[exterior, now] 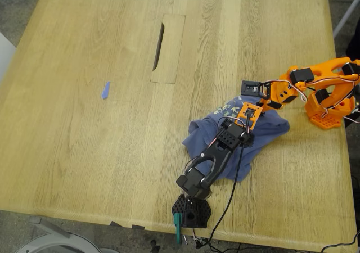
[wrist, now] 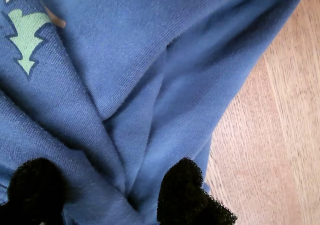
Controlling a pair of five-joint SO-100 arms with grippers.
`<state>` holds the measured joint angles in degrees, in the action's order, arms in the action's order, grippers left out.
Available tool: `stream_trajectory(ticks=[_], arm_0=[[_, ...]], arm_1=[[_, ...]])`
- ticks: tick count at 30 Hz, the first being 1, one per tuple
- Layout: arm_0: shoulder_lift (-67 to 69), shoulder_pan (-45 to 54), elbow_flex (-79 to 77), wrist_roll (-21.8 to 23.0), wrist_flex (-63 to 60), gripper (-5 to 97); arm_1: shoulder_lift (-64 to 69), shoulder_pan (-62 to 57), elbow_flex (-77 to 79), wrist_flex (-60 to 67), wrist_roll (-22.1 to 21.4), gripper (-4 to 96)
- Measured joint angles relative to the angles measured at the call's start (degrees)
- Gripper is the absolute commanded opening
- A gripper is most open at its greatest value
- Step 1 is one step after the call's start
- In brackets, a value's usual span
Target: Fold a T-shirt
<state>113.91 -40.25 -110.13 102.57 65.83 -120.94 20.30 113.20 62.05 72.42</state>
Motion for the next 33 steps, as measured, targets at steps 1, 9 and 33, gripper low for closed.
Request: stream_trajectory(ticks=[1, 9, 33], arm_0=[[0.1, 0.4, -0.3, -0.1, -0.4, 25], [0.1, 6.2, -1.1, -0.7, -4.6, 17], [2.5, 22.2, -13.6, -0.2, -16.2, 10]], arm_1=[[0.0, -0.6, 0.1, -0.3, 0.3, 0.1], [0.6, -2.6, 0.1, -2.5, 0.8, 0.1], [-3.3, 2.5, 21.0, -13.9, -1.3, 0.1]])
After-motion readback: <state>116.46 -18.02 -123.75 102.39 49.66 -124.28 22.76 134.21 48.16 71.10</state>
